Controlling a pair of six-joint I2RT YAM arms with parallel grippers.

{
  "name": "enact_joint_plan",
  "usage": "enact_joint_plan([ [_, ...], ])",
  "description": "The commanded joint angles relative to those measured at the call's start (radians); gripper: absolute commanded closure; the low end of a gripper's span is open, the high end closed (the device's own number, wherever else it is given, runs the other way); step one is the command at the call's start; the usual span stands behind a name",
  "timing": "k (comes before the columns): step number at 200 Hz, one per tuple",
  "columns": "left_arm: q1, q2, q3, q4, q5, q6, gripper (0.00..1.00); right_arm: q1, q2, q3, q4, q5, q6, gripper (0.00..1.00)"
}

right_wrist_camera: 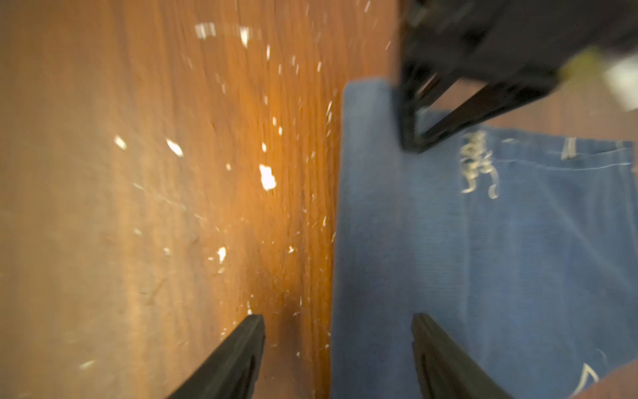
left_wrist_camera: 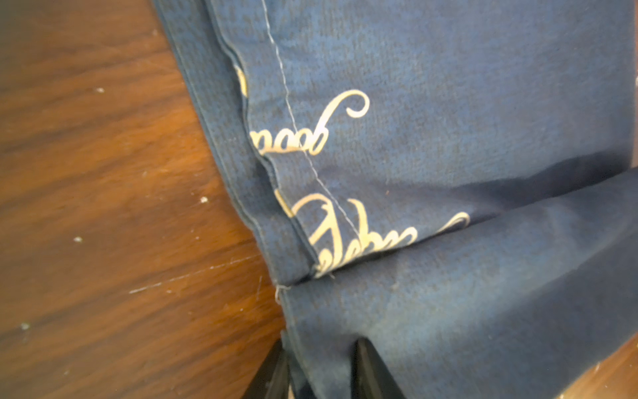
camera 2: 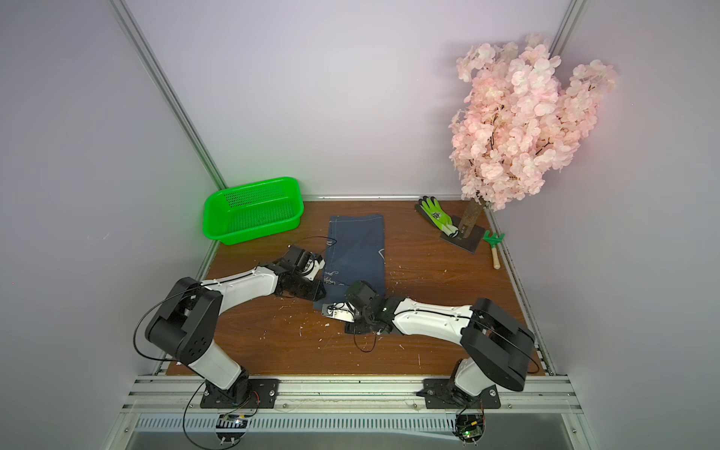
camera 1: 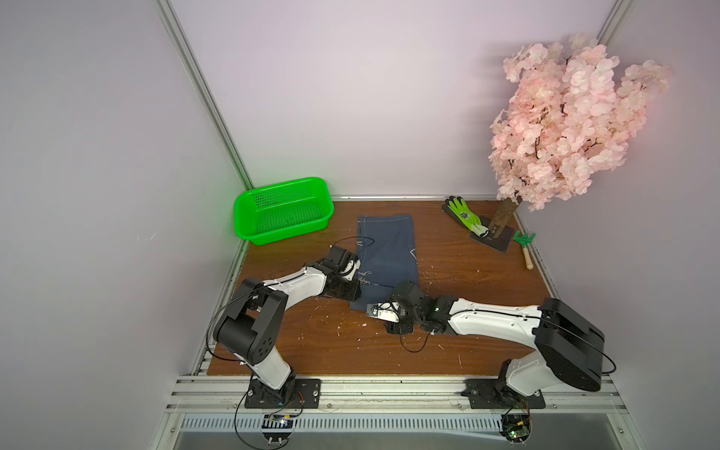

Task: Roll up the pillowcase
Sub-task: Roll the pillowcase at the center of the board.

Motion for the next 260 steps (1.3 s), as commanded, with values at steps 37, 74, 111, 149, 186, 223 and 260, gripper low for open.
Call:
enact_joint_plan([
  [37,0.025,-0.011,0.004,-0.074,0.011,0.009,0.64,0.014,0.087,0.06,0.004,0.18,-0.046,0.38],
  [74,0.035,-0.056,0.02,-0.099,0.021,-0.015,0.59,0.015,0.079,0.041,-0.016,0.184,-0.021,0.7],
  [111,0.036,-0.15,0.055,-0.144,0.009,-0.054,0.5,0.015,-0.005,0.074,-0.126,0.014,0.042,0.86],
  [149,0.037,-0.19,0.073,-0.192,-0.012,-0.038,0.47,0.009,-0.056,0.117,-0.28,-0.247,0.097,0.91],
  [186,0.042,-0.188,0.079,-0.198,-0.016,-0.032,0.47,-0.065,-0.012,0.187,-0.385,-0.51,0.12,0.9],
  [223,0.049,-0.191,0.094,-0.211,-0.023,-0.023,0.46,-0.183,0.093,0.321,-0.488,-0.645,0.074,0.86],
  [260,0.057,-0.221,0.109,-0.233,-0.029,-0.021,0.46,-0.244,0.22,0.464,-0.593,-0.628,0.005,0.81],
])
